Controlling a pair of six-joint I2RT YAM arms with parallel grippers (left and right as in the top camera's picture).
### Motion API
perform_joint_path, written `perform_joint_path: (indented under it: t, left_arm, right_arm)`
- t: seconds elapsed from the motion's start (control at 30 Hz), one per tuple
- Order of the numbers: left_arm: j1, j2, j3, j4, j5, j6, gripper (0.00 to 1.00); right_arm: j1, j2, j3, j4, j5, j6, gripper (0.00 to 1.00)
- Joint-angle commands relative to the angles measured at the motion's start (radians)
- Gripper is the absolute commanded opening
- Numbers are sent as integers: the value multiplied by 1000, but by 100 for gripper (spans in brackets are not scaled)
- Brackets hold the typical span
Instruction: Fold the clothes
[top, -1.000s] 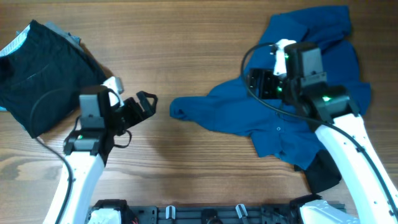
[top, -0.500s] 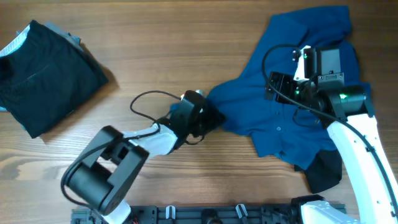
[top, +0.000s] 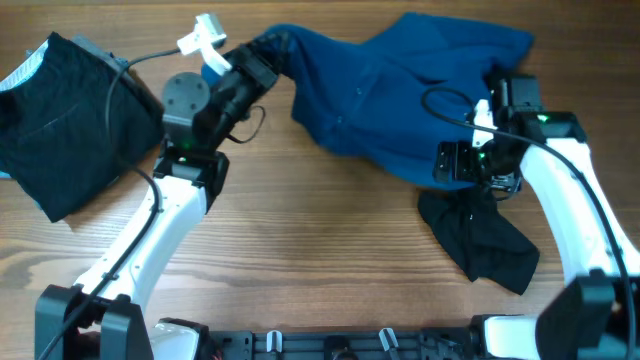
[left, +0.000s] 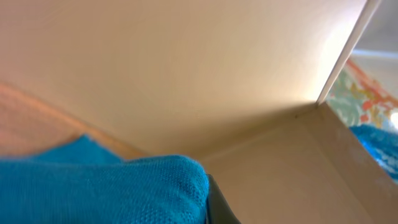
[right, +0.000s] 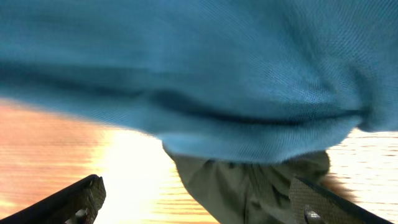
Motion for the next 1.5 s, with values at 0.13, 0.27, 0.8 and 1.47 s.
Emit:
perform_joint_path:
  t: [0.13,0.27,0.8,1.47]
  left_arm:
    - [234,-29,15,-279,-140,247,4]
    - [323,-25,15,-406,-162,322,4]
    - [410,-24,26,-359,-161,470,4]
    - [-109,100,23,-1109,-135,387,76]
  right_arm:
    - [1,240,-9,21,-27,-37,100]
    - [0,271,-10,110,96,58,100]
    - [-478,239,278,101,135,210,100]
    - [-206,210,-80,664,-105,-129,19]
